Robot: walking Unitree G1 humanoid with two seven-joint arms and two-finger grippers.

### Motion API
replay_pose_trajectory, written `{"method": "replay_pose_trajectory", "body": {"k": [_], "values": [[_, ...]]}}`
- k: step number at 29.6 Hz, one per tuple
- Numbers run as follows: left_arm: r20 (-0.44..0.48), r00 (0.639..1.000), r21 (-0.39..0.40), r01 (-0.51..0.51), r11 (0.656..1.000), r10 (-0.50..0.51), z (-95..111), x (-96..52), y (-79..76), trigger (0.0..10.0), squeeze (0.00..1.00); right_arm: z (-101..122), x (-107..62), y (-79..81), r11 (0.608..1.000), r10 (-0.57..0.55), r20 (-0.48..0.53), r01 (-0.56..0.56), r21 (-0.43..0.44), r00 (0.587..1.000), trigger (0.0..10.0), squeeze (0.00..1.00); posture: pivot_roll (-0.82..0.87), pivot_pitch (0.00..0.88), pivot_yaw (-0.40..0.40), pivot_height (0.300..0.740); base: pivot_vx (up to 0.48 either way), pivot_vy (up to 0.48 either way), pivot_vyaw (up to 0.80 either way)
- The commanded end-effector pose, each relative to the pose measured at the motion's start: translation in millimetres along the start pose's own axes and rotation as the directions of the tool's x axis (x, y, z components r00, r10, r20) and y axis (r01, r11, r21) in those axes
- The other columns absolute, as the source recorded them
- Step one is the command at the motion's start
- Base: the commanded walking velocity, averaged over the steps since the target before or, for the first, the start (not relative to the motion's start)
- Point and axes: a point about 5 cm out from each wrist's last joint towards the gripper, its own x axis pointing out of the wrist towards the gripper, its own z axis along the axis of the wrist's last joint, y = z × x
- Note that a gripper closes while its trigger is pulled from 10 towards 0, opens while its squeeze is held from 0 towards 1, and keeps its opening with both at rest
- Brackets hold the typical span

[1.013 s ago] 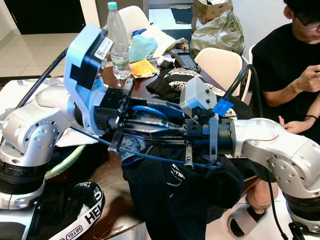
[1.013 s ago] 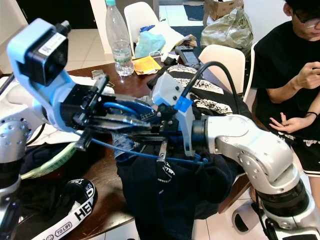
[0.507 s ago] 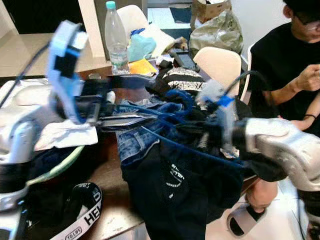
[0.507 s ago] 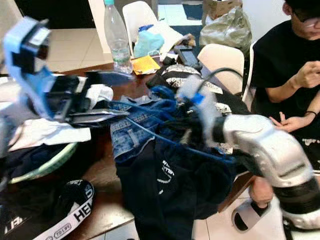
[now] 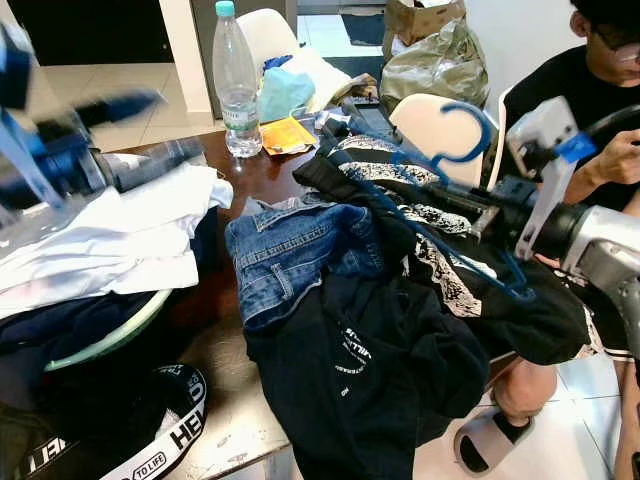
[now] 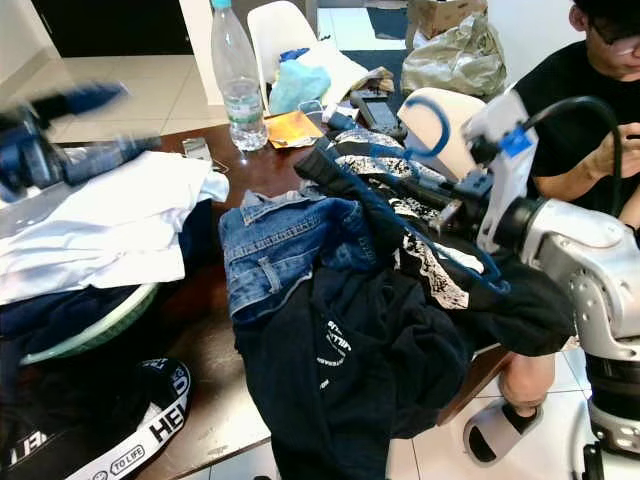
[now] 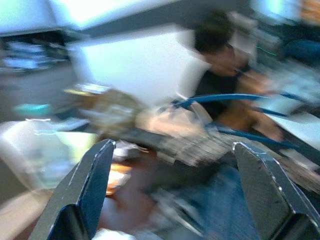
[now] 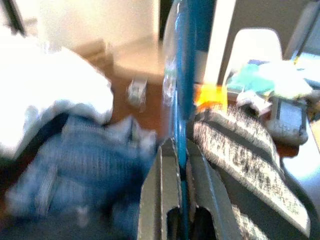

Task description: Hang hanger

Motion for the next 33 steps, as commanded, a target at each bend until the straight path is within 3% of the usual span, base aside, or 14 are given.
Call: {"method": "replay_pose_trajectory", "body": {"k": [1,3,4,5,6,8,13,22,26,27,29,30,31,33], "values": [[-0.028,0.973,0.019,-0.229,0.973,0.229,-11,-4.6,6.8,10.0,0.0,3,1.9,-2.6,0.997,-0.062,0.08,0.058,0.054,0.995,10.0,0.0,0.11,0.15,0.01,0.74,0.0,0.0,0.0],[-0.075,0.941,0.074,-0.326,0.943,0.331,-25,-7.9,1.7,10.0,0.0,0,7.6,0.2,0.995,-0.074,0.098,0.067,0.074,0.992,10.0,0.0,0.12,0.149,0.007,0.74,0.0,0.0,0.0],[-0.127,0.9,0.205,-0.388,0.899,0.417,-37,-13.2,-3.8,10.0,0.0,-4,12.8,2.6,0.994,-0.086,0.108,0.078,0.079,0.99,10.0,0.0,0.13,0.148,0.004,0.74,0.0,0.0,0.56],[-0.127,0.9,0.205,-0.388,0.899,0.417,-37,-13.2,-3.8,10.0,0.0,-4,12.8,2.6,0.994,-0.086,0.108,0.078,0.079,0.99,10.0,0.0,0.13,0.148,0.004,0.74,0.0,0.0,0.56],[-0.161,0.849,0.251,-0.458,0.853,0.503,-48,-21.8,-8.1,10.0,0.0,-8,17.0,4.9,0.994,-0.086,0.118,0.077,0.074,0.989,10.0,0.0,0.13,0.148,0.002,0.74,0.0,0.0,0.8],[-0.161,0.849,0.251,-0.458,0.853,0.503,-48,-21.8,-8.1,10.0,0.0,-8,17.0,4.9,0.994,-0.086,0.118,0.077,0.074,0.989,10.0,0.0,0.13,0.148,0.002,0.74,0.0,0.0,0.8],[-0.18,0.738,0.363,-0.565,0.741,0.651,-61,-45.7,-20.0,10.0,0.0,-13,24.5,6.5,0.993,-0.091,0.145,0.078,0.094,0.985,10.0,0.0,0.15,0.148,-0.005,0.74,0.0,0.0,0.8],[-0.128,0.68,0.472,-0.599,0.647,0.722,-56,-58.7,-23.1,10.0,0.0,-25,33.1,12.8,0.991,-0.093,0.11,0.082,0.102,0.99,10.0,0.0,0.17,0.148,-0.013,0.74,0.0,0.0,0.79],[-0.128,0.68,0.472,-0.599,0.647,0.722,-56,-58.7,-23.1,10.0,0.0,-25,33.1,12.8,0.991,-0.093,0.11,0.082,0.102,0.99,10.0,0.0,0.17,0.148,-0.013,0.74,0.0,0.0,0.79],[-0.154,0.714,0.426,-0.576,0.698,0.683,-60,-54.1,-28.0,10.0,0.0,-30,35.8,15.7,0.99,-0.101,0.098,0.09,0.108,0.99,10.0,0.0,0.17,0.147,-0.014,0.74,0.0,0.0,0.79],[-0.228,0.88,0.261,-0.358,0.897,0.417,-71,-28.6,-69.9,10.0,0.0,-35,39.1,16.6,0.986,-0.13,0.094,0.119,0.112,0.987,10.0,0.0,0.16,0.14,-0.01,0.74,0.0,0.0,0.0],[-0.228,0.88,0.261,-0.358,0.897,0.417,-71,-28.6,-69.9,10.0,0.0,-35,39.1,16.6,0.986,-0.13,0.094,0.119,0.112,0.987,10.0,0.0,0.16,0.14,-0.01,0.74,0.0,0.0,0.0],[-0.27,0.937,0.162,-0.182,0.97,0.221,-77,-22.8,-97.5,10.0,0.0,-35,39.1,15.6,0.986,-0.138,0.099,0.127,0.111,0.985,10.0,0.0,0.16,0.14,-0.009,0.74,0.0,0.0,0.0],[-0.27,0.937,0.162,-0.182,0.97,0.221,-77,-22.8,-97.5,10.0,0.0,-35,39.1,15.6,0.986,-0.138,0.099,0.127,0.111,0.985,10.0,0.0,0.16,0.14,-0.009,0.74,0.0,0.0,0.0]]}}
